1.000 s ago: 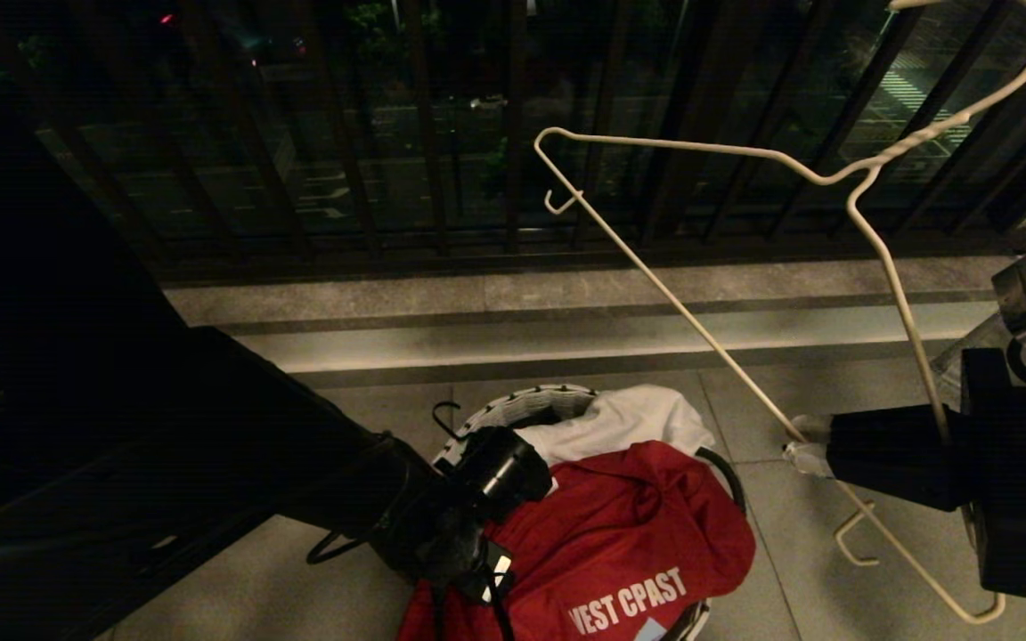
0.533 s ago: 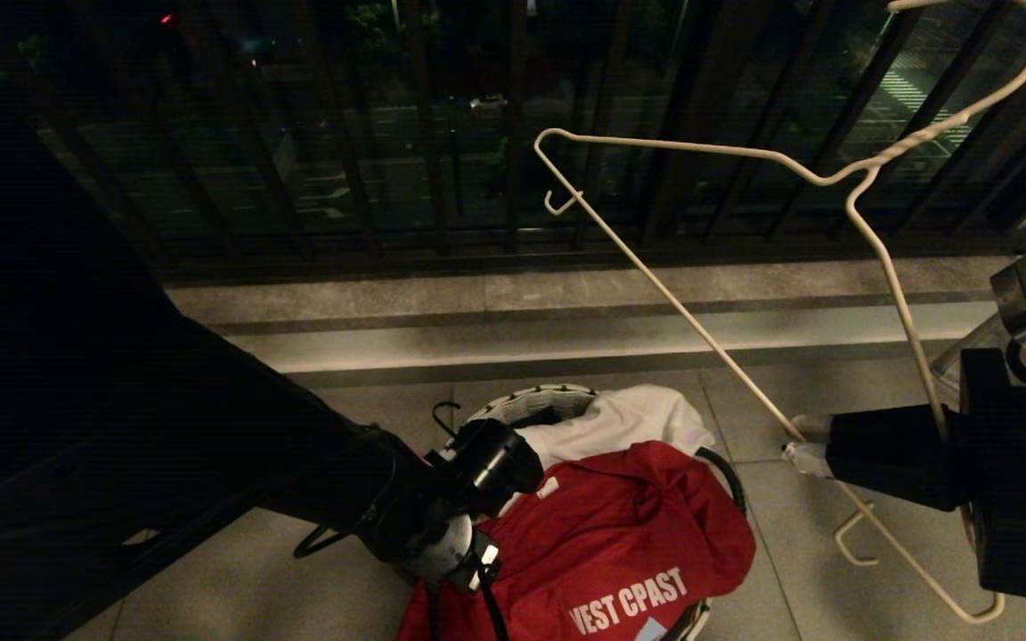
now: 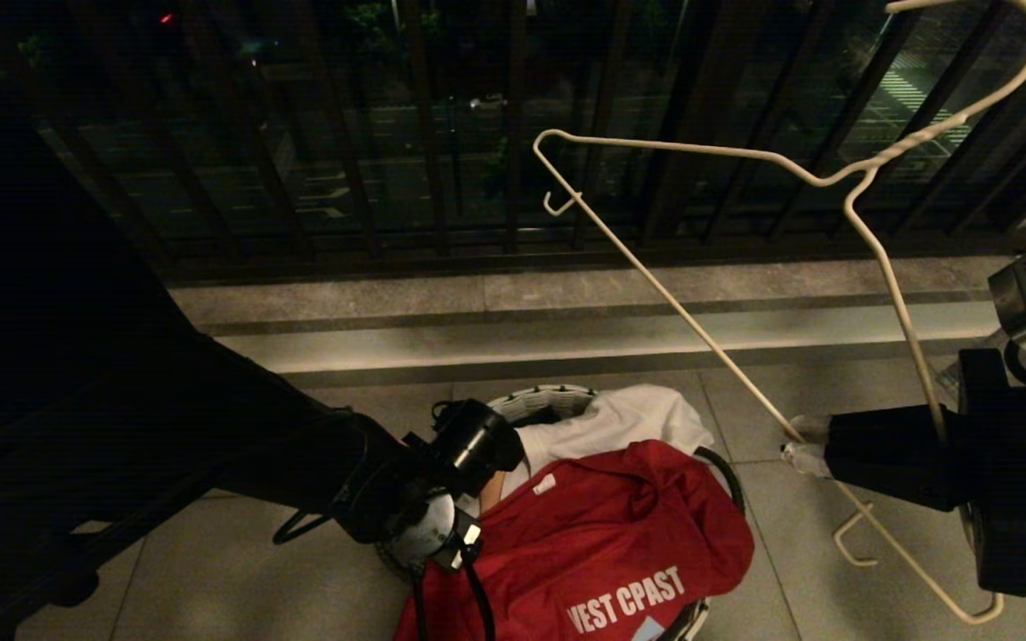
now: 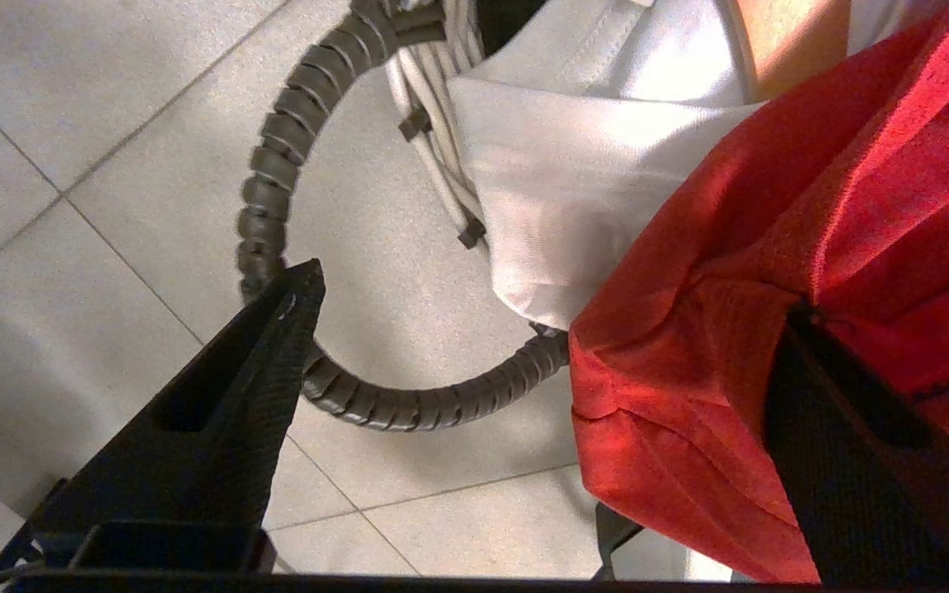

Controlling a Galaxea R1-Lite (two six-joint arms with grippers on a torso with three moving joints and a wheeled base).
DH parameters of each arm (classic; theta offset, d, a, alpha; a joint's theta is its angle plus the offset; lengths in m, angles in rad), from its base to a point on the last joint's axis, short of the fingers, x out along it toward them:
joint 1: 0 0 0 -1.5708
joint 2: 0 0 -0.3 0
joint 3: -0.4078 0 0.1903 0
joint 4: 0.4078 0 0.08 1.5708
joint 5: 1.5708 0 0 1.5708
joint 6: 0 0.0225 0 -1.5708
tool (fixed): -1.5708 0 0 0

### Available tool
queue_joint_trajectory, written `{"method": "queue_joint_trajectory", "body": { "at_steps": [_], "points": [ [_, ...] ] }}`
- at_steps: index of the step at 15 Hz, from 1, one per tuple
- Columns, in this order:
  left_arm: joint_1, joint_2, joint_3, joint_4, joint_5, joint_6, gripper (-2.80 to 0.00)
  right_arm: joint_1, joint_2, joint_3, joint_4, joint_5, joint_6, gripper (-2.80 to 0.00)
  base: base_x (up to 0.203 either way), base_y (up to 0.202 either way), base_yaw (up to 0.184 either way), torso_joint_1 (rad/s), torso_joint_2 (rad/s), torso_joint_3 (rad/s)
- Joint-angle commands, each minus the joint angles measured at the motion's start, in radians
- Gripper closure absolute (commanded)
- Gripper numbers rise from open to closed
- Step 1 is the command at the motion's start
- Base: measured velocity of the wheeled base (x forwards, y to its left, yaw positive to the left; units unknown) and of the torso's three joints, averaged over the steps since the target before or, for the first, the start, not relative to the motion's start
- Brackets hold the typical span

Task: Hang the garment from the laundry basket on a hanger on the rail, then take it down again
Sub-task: Pick up clothes from the basket

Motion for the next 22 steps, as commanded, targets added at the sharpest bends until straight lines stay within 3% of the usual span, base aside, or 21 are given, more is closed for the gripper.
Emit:
{"method": "queue_joint_trajectory", "body": {
  "at_steps": [1,5,6,15,22],
  "points": [
    [0.001,-0.008,0.001,0.000,0.004,0.000,-2.80,0.001,0.001,0.000,0.001,0.001,-0.003,0.00,0.000,0.000,0.000,0.000,0.00,0.000],
    [-0.004,0.000,0.001,0.000,-0.001,-0.004,-2.80,0.001,0.001,-0.001,0.001,0.003,-0.003,0.00,0.000,0.000,0.000,0.000,0.00,0.000],
    [-0.006,0.005,0.002,0.000,-0.003,-0.004,0.00,0.001,0.001,-0.001,0.001,0.002,-0.003,0.00,0.000,0.000,0.000,0.000,0.00,0.000],
    [-0.014,0.015,0.001,-0.003,-0.008,-0.006,0.00,0.001,0.001,-0.003,-0.002,0.001,-0.003,0.00,0.000,0.000,0.000,0.000,0.00,0.000],
    [-0.029,-0.034,0.007,-0.007,-0.054,-0.009,0.00,-0.001,0.012,-0.003,-0.002,0.001,-0.001,0.00,0.000,0.000,0.000,0.000,0.00,0.000]
  ]
}}
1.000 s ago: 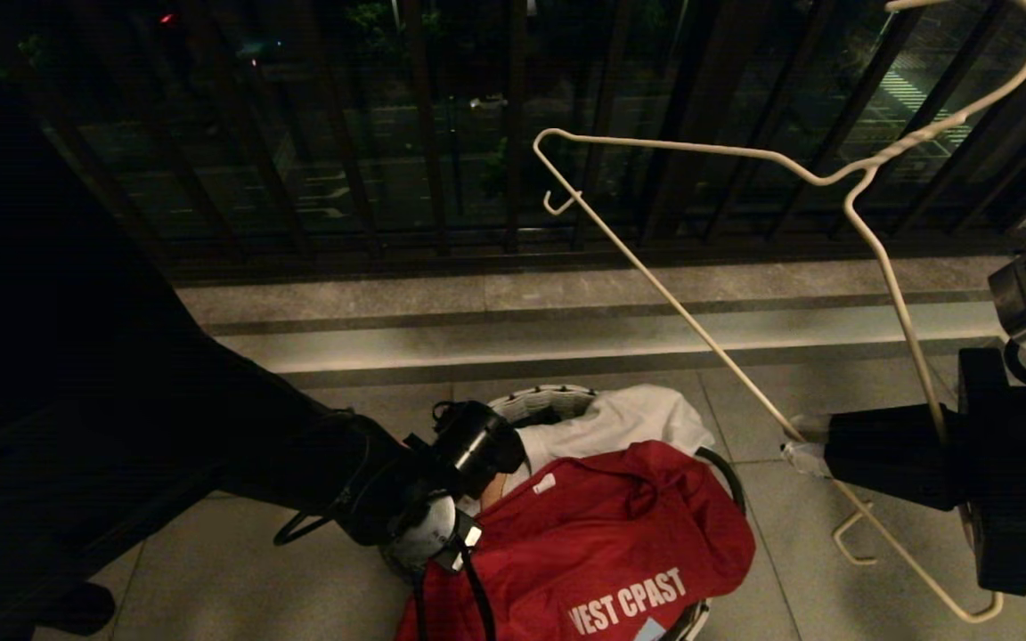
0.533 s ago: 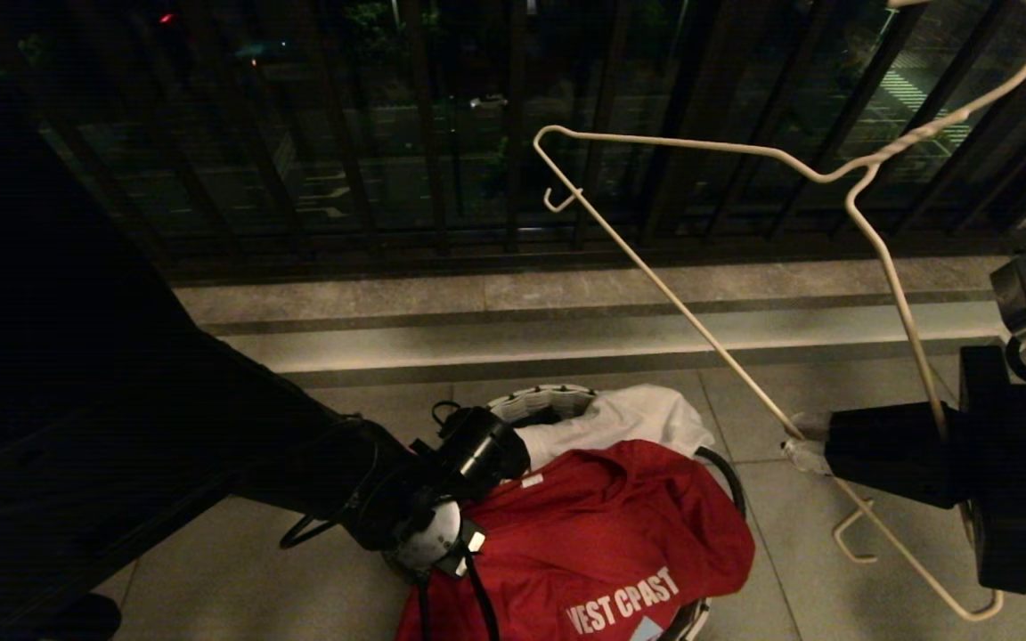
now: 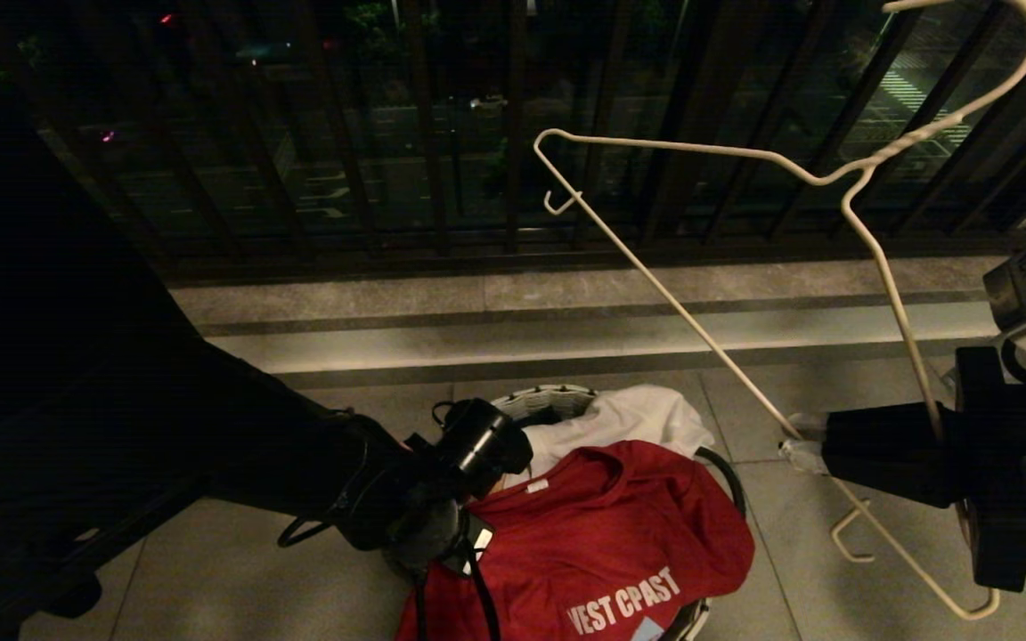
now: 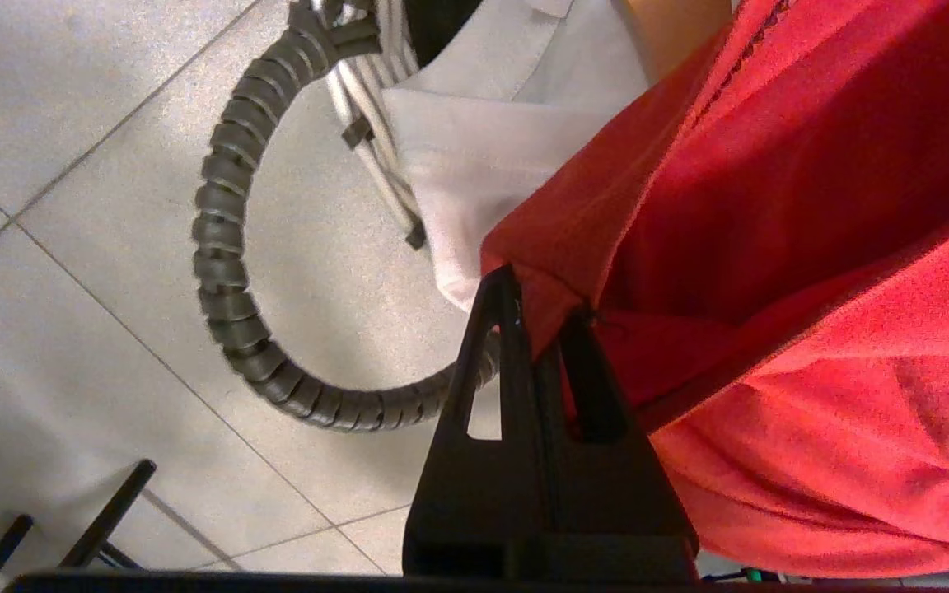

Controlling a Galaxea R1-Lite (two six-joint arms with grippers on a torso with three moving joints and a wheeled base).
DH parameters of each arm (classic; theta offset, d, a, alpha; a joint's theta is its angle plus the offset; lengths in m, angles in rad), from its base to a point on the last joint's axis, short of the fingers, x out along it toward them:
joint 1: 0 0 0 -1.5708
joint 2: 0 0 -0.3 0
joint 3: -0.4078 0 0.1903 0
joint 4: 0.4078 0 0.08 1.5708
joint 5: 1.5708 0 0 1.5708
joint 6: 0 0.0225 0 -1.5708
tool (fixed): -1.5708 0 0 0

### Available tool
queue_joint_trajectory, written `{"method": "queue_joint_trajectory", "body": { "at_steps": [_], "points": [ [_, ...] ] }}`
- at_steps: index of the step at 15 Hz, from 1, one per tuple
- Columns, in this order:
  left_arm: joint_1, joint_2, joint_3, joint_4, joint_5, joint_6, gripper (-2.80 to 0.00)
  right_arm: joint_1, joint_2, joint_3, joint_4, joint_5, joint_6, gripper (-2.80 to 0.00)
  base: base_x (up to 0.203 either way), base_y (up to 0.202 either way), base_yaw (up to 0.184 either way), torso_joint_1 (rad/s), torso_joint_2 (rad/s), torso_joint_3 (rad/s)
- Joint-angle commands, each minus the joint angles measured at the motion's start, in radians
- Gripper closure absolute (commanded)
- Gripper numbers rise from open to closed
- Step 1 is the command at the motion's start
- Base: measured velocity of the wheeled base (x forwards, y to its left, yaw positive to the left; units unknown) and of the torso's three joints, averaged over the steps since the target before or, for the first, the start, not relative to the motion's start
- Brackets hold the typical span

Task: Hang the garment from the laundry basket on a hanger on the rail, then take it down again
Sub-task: Pick up clothes from the basket

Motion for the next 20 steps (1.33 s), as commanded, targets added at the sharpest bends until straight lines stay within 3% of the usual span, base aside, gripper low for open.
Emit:
{"method": "queue_joint_trajectory", "body": {
  "at_steps": [1,12,20],
  "points": [
    [-0.003,-0.019,0.004,0.001,0.004,-0.001,0.00,0.001,0.008,0.000,0.000,0.003,-0.002,0.00,0.000,0.000,0.000,0.000,0.00,0.000],
    [-0.024,-0.031,0.014,0.000,0.006,-0.001,0.00,0.001,0.008,0.000,0.000,0.001,-0.002,0.00,0.000,0.000,0.000,0.000,0.00,0.003],
    [-0.024,-0.032,0.011,-0.002,0.006,-0.001,0.00,0.001,0.017,0.000,0.000,0.001,-0.003,0.00,0.000,0.000,0.000,0.003,0.00,0.177]
  ]
}}
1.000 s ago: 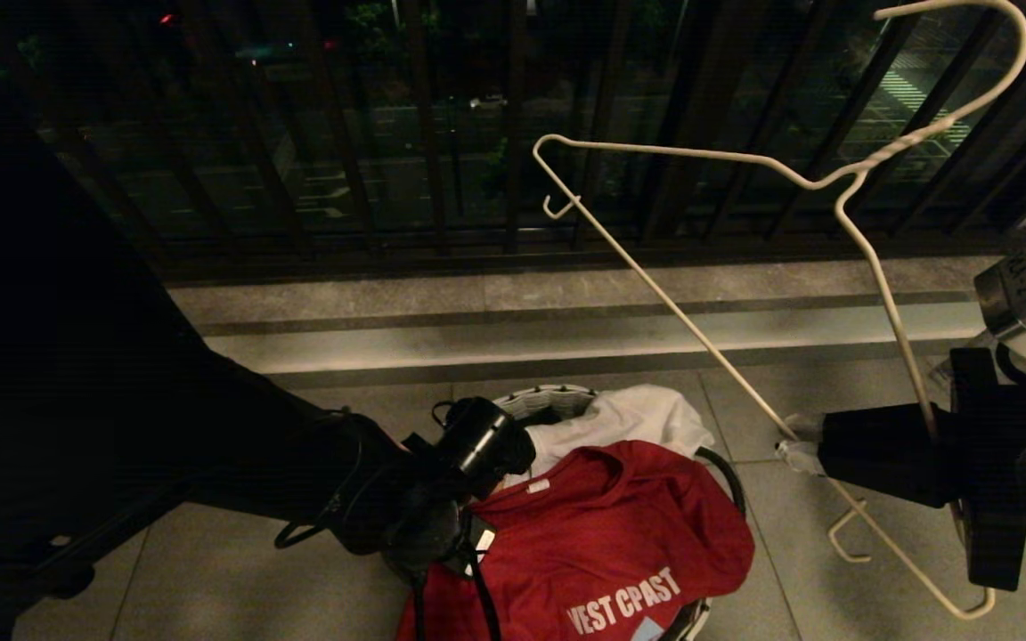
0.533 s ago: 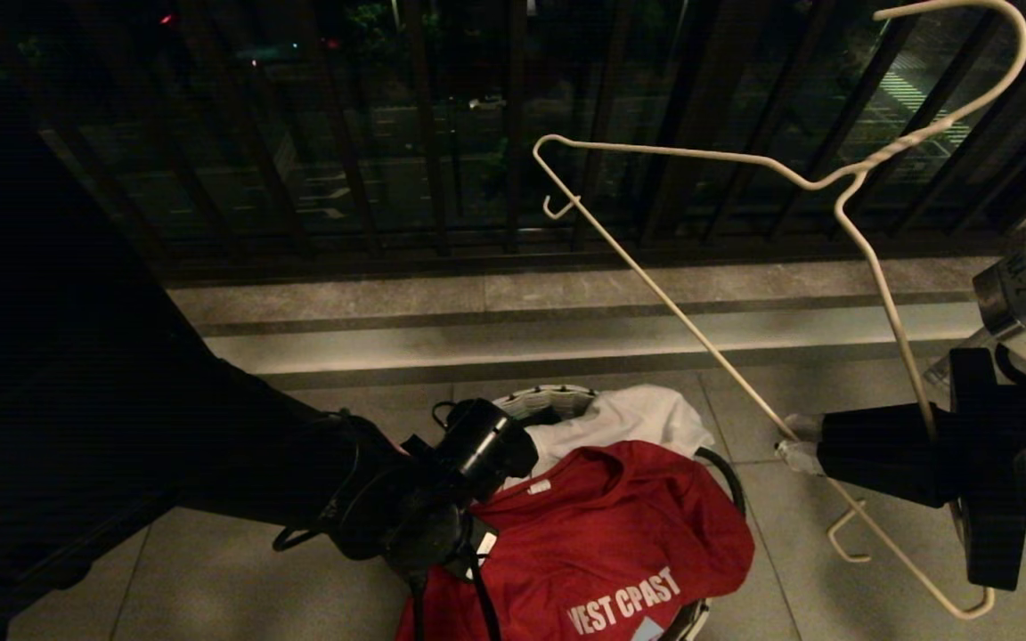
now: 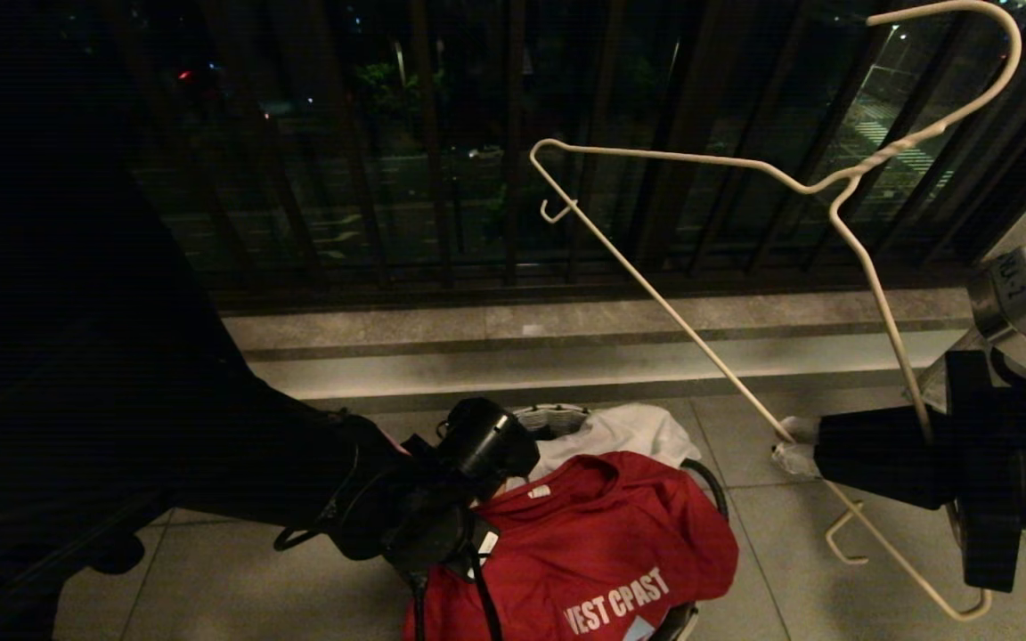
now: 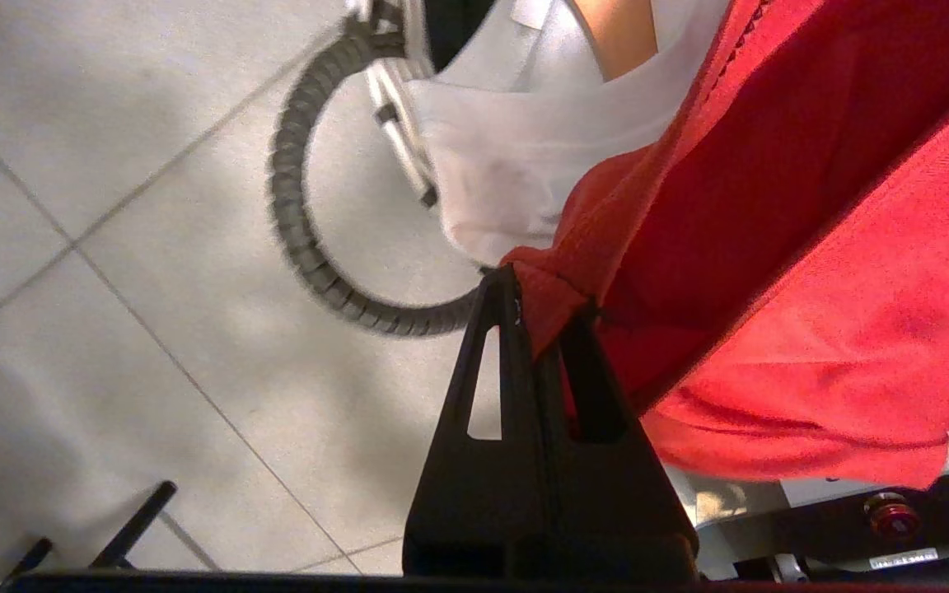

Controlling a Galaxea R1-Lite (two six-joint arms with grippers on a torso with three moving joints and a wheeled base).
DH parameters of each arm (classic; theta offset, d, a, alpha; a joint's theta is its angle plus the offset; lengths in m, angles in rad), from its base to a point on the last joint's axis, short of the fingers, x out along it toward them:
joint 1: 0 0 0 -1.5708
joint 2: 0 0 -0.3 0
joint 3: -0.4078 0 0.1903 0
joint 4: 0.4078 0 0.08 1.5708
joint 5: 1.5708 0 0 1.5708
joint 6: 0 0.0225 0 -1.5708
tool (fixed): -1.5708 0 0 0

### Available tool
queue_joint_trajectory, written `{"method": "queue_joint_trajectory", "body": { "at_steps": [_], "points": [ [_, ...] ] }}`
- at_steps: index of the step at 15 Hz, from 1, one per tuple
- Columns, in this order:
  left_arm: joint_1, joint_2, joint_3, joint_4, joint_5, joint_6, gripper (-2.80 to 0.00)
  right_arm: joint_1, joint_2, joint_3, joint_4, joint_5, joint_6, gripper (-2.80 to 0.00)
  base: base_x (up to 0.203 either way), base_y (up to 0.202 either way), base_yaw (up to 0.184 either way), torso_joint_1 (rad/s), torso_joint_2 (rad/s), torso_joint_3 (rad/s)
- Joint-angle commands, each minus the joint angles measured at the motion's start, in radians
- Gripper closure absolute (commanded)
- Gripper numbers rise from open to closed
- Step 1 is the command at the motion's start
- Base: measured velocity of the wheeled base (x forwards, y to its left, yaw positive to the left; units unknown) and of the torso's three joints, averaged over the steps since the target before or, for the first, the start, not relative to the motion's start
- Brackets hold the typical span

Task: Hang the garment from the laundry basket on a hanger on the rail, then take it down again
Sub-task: Pick up clothes from the basket

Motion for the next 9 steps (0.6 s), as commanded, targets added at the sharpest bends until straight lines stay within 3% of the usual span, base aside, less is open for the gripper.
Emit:
{"method": "queue_joint_trajectory", "body": {
  "at_steps": [1,9],
  "points": [
    [0.000,0.003,-0.002,0.000,0.004,-0.001,0.00,0.001,0.003,-0.001,0.000,0.002,-0.002,0.00,0.000,0.000,0.000,-0.001,0.01,0.194],
    [0.012,0.016,-0.037,0.000,0.005,-0.030,0.00,0.001,0.009,-0.001,0.000,0.002,-0.002,0.00,0.000,0.000,0.000,0.001,0.00,0.204]
  ]
}}
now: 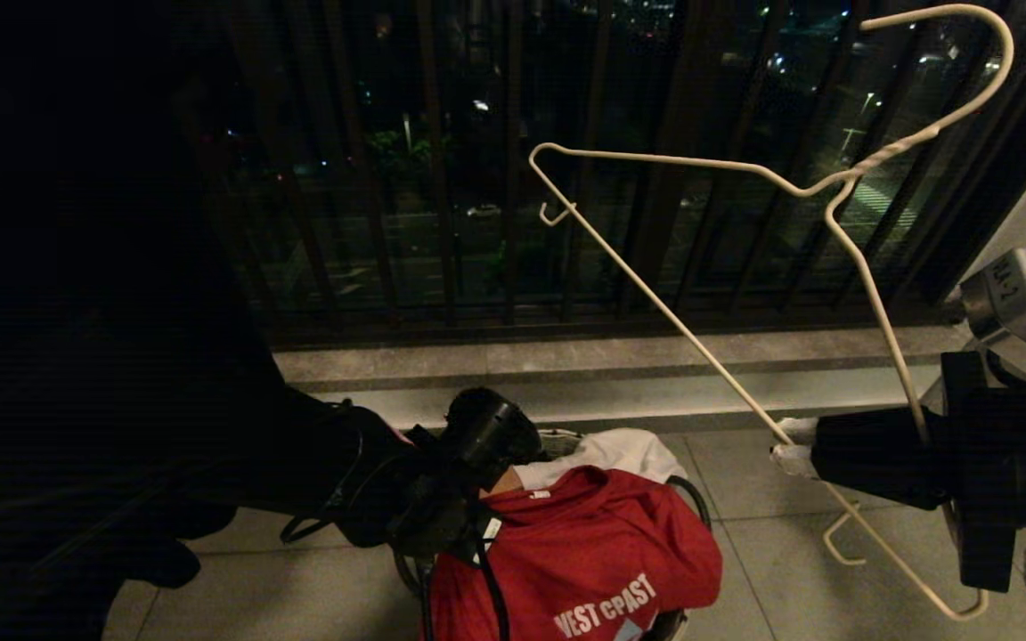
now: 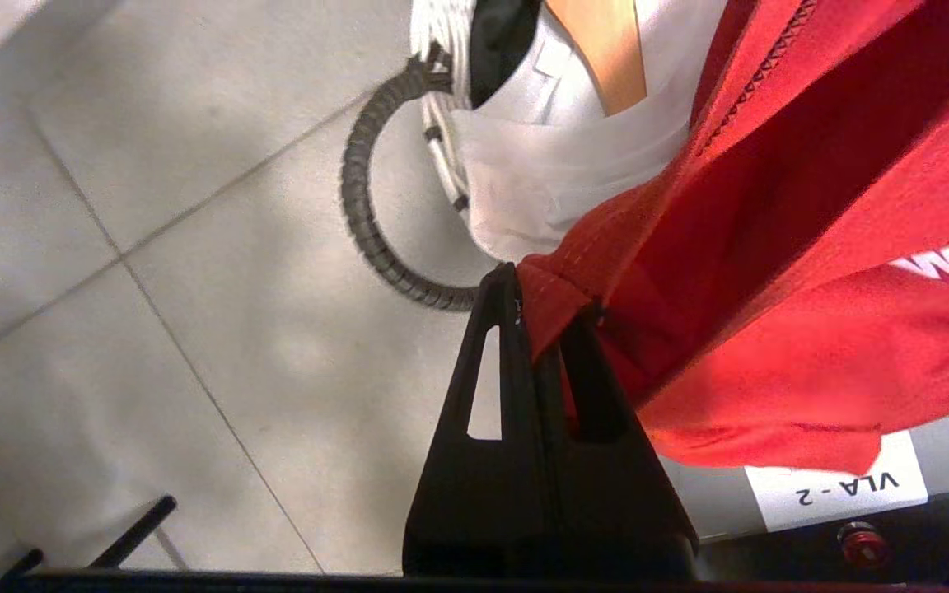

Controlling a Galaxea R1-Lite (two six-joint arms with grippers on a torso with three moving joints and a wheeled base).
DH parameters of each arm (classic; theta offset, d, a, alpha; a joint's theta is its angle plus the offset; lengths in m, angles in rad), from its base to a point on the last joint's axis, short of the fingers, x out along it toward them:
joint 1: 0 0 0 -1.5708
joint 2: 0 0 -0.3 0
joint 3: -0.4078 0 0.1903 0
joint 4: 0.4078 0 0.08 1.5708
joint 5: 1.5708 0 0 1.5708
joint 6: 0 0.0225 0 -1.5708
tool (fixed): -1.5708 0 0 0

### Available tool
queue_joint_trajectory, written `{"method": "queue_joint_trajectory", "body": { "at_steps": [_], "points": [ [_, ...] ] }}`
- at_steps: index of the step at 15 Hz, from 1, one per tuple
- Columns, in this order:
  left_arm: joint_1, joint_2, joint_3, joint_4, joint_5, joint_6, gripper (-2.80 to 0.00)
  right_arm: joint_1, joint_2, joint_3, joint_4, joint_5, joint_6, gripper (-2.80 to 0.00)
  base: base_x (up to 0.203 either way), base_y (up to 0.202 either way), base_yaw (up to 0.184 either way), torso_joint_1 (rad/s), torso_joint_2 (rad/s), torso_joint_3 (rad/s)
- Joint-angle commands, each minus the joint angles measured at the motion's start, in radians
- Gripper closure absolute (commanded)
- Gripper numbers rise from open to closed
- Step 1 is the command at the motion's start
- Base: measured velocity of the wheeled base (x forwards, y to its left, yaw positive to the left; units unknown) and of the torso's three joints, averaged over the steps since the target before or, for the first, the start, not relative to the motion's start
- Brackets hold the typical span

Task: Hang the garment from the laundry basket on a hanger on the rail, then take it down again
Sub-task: Pick up clothes from the basket

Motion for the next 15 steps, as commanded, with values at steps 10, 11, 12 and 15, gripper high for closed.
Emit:
{"method": "queue_joint_trajectory", "body": {
  "at_steps": [10,11,12,15],
  "points": [
    [0.011,0.010,0.000,-0.001,0.005,-0.003,0.00,0.000,0.018,0.000,0.000,0.003,-0.003,0.00,0.000,0.000,0.000,0.002,0.00,0.186],
    [0.012,0.006,0.000,-0.001,0.005,-0.003,0.00,-0.001,0.028,0.000,0.000,0.003,-0.003,0.00,0.000,0.000,0.000,0.000,0.00,0.049],
    [0.020,-0.002,-0.001,-0.001,0.005,-0.004,0.00,-0.004,0.038,0.000,0.000,0.001,-0.003,0.00,0.000,0.000,0.000,0.002,0.00,0.028],
    [0.065,-0.054,0.000,-0.059,0.005,0.002,0.00,-0.025,0.064,0.002,0.002,-0.004,-0.008,0.00,0.000,0.000,0.000,0.000,0.00,0.000]
  ]
}}
